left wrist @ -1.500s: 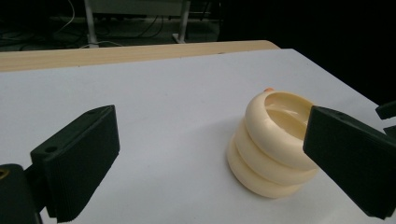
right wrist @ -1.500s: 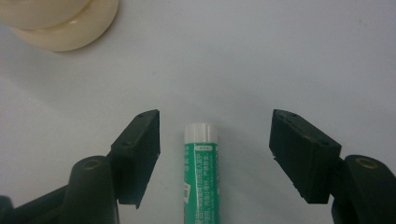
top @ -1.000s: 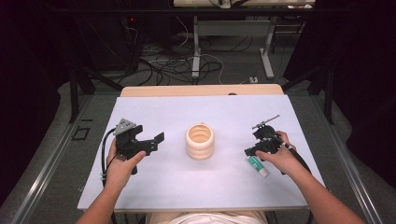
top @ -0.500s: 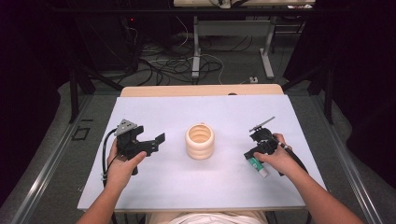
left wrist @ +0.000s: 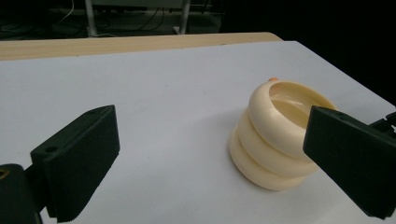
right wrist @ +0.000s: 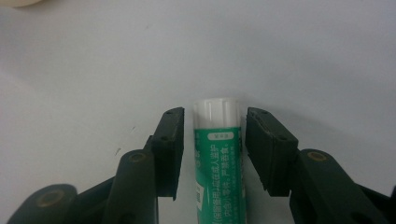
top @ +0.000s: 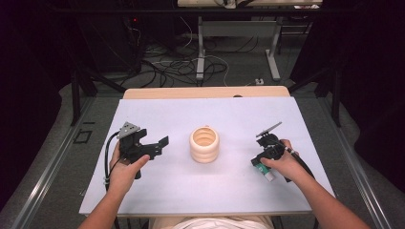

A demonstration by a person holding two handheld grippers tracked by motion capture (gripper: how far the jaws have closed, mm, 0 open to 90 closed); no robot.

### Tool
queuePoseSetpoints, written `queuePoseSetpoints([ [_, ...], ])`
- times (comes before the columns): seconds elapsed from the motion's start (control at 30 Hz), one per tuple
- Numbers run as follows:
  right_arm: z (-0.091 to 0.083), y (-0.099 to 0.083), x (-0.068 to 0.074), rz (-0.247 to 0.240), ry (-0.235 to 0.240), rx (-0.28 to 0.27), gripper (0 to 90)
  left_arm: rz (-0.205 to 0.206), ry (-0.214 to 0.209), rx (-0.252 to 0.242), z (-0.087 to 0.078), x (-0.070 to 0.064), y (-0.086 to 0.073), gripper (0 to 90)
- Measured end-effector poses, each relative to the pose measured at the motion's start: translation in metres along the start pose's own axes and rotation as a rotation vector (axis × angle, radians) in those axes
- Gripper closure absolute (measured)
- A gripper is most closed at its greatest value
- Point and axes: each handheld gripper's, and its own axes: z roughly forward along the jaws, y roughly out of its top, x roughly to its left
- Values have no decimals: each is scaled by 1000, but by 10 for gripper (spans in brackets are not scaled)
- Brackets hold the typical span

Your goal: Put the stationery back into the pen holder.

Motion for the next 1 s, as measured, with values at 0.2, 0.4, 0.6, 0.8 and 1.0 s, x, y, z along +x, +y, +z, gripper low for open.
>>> queuePoseSetpoints([
  [0.2, 5, -2, -1, -2, 6, -6, 596, 0, 0, 4, 0, 0, 0, 36],
  [0.4, 5, -2, -1, -5, -5, 18, 624, -1, 1, 4, 0, 0, 0, 36],
  [0.6, 5, -1, -2, -16, -2, 25, 656, -1, 2, 0, 0, 0, 0, 36],
  [0.8, 5, -1, -1, -14, 5, 28, 661, -1, 2, 3, 0, 0, 0, 36],
  [1.0, 5, 0, 0, -38, -12, 40, 663, -1, -1, 6, 0, -1, -1, 36],
])
